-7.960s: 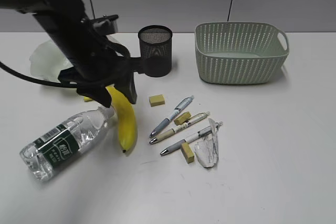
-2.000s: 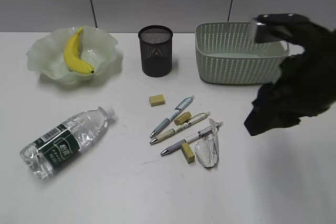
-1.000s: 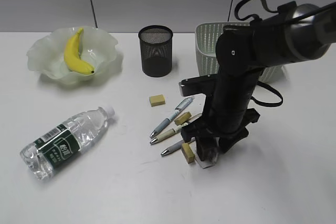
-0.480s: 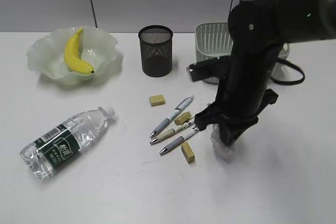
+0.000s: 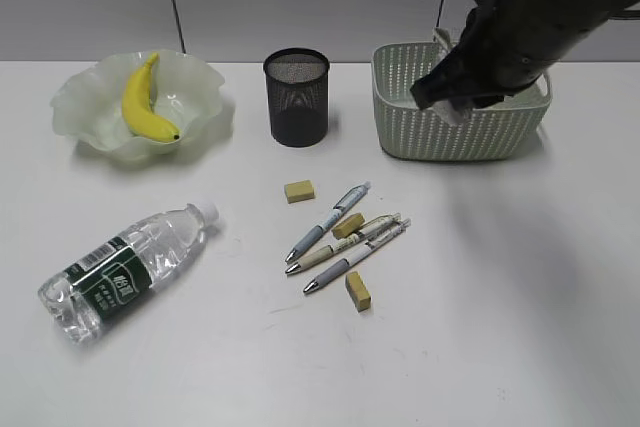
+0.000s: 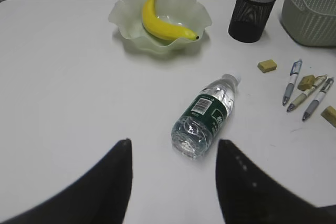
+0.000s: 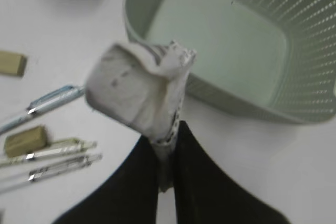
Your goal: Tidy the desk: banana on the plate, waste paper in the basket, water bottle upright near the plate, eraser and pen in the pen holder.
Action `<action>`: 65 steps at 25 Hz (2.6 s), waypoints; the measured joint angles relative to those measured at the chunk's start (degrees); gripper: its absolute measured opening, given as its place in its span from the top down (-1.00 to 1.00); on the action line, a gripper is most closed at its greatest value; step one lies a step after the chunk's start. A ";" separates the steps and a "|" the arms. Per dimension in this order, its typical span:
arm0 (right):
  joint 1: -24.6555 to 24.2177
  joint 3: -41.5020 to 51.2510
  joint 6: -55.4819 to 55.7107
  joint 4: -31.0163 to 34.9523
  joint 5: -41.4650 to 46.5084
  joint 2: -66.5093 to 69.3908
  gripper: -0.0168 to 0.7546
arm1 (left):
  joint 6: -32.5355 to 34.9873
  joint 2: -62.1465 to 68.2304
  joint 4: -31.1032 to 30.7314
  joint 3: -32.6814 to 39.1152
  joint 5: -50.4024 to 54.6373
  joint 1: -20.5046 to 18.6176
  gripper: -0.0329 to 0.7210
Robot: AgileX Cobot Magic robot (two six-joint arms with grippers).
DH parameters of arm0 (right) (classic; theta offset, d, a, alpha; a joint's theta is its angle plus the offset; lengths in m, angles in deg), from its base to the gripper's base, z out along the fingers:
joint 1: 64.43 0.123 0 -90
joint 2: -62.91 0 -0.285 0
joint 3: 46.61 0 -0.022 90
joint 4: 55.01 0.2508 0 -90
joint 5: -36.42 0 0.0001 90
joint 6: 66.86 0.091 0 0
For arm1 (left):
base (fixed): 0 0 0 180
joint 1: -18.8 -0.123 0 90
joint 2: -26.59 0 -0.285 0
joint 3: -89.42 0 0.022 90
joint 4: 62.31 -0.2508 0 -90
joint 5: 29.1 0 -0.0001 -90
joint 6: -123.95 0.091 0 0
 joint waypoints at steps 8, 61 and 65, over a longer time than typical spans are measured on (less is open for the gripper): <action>-7.18 -5.18 0.19 -0.41 -17.41 10.38 0.82 | 0.00 0.00 0.07 0.00 0.00 0.00 -0.11; -7.37 38.55 -13.87 17.56 32.87 -96.32 -0.36 | 7.27 11.40 4.77 -1.22 -8.29 0.00 -0.09; -7.37 38.86 -13.87 17.56 31.75 -98.41 -0.36 | 17.14 23.32 12.60 -1.48 -21.46 0.00 -0.08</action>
